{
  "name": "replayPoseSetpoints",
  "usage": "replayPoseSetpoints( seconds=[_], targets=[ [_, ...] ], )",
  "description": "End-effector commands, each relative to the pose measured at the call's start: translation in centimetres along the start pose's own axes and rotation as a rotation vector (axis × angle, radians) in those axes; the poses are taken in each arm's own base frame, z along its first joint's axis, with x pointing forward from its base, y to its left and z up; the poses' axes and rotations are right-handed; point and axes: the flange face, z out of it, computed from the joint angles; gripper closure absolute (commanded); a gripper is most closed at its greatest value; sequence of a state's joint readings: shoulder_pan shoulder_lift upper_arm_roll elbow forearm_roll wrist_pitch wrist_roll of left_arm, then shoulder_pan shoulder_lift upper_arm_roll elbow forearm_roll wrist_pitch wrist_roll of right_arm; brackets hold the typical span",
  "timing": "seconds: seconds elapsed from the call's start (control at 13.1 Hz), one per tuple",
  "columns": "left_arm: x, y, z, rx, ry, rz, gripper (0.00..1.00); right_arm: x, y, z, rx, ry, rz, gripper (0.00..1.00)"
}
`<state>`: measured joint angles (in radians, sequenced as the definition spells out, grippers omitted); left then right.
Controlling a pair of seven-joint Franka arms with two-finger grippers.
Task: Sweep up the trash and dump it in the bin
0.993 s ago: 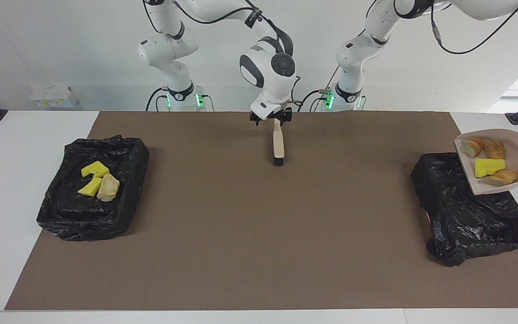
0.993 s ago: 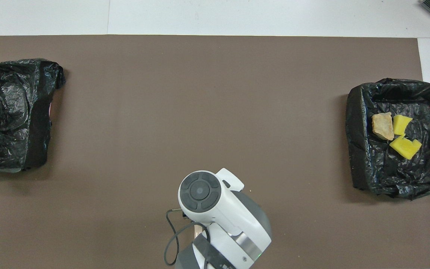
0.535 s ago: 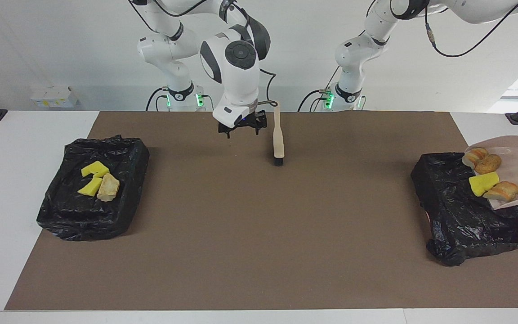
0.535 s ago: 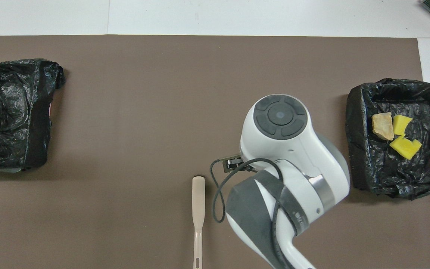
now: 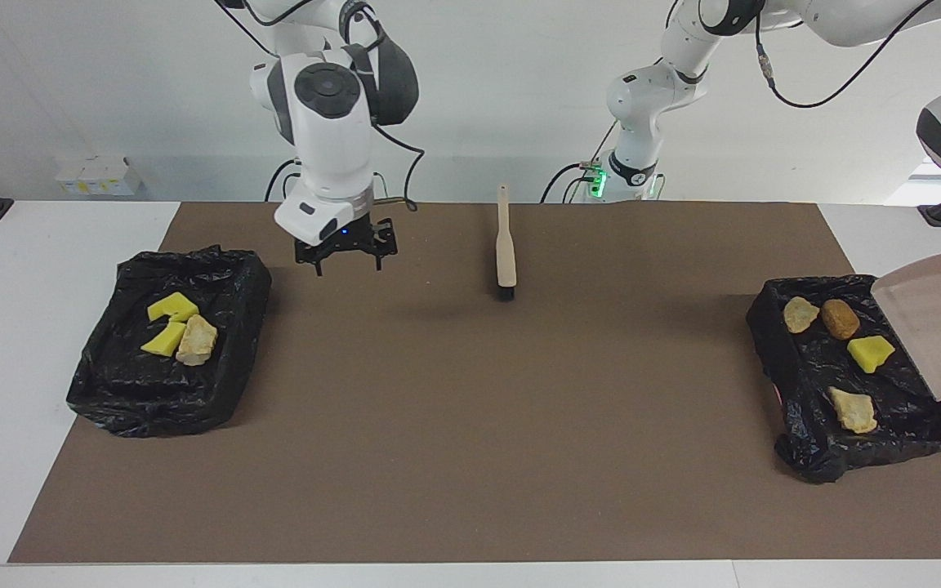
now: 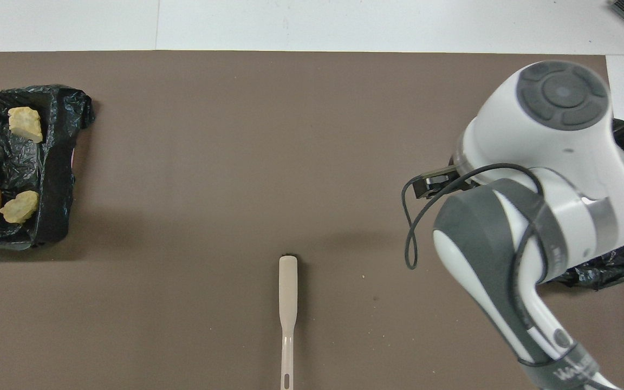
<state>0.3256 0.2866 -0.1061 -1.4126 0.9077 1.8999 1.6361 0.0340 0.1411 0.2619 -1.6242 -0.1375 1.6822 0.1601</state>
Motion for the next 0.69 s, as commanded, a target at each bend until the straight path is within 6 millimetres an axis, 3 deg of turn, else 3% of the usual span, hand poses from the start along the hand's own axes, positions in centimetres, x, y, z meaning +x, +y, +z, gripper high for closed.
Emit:
replayPoseSetpoints(
  seconds=[0.0, 0.15, 0.23, 0.31, 0.38, 0.61],
  targets=[
    [-1.6, 1.1, -2.2, -0.031, -0.026, -0.03, 1.0, -0.5, 3.5, -1.8, -0.007, 0.016, 0.039, 0.0],
    [-0.4, 1.2, -4.7, -0.037, 0.027, -0.037, 1.0, -1.1, 7.7, -3.2, -0.008, 0.039, 0.101, 0.0],
    [1.0, 1.2, -5.6, -0.069, 0.075, -0.034, 1.0, -1.7, 8.6, -4.3, -0.006, 0.056, 0.086, 0.0],
    [2.8, 1.0, -6.8, -0.081, 0.13, -0.052, 1.0, -2.7, 11.0, -5.1, -0.001, 0.055, 0.101, 0.0],
    [4.4, 0.8, -7.8, -0.086, 0.184, -0.104, 1.0, -3.4, 13.5, -4.9, 0.016, 0.027, 0.139, 0.0],
    [8.8, 1.7, -9.5, -0.132, 0.356, -0.246, 1.0, -5.5, 17.8, -6.3, 0.116, 0.013, 0.236, 0.0]
  ],
)
